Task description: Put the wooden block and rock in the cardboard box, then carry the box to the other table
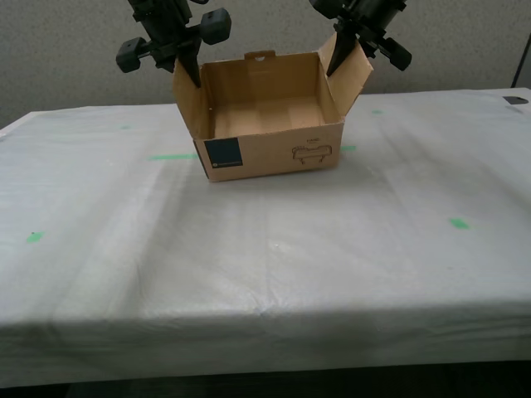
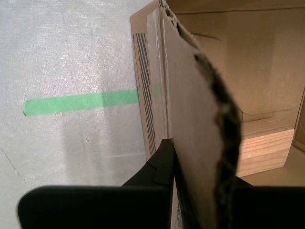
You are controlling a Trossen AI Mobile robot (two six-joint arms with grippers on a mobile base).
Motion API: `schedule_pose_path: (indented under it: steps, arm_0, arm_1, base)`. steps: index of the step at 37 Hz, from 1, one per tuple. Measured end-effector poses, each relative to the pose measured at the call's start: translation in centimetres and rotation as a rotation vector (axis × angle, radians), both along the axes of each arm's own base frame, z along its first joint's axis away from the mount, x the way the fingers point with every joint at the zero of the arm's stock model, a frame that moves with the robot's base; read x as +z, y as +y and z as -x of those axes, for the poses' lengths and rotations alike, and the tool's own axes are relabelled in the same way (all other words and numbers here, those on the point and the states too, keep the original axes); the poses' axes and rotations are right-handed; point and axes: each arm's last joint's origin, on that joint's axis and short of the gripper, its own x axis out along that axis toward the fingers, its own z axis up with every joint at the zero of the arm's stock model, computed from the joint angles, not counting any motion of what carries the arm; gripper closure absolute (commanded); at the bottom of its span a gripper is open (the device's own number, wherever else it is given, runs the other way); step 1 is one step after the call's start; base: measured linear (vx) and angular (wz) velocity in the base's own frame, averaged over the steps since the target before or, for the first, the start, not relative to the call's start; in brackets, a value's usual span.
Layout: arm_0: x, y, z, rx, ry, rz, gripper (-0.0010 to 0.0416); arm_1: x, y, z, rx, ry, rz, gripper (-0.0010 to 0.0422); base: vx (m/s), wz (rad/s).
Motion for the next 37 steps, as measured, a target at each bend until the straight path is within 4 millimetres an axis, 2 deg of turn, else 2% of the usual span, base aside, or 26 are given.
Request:
schedule_pose_path:
  steps: [37]
  arm_0:
    - [0.05, 0.04, -0.12, 0.004, -0.016, -0.004, 0.0403]
  arm_1:
    - [-0.13, 0.09, -0.04, 0.012, -0.013, -0.029, 0.0412]
  base:
    - [0.000, 0.000]
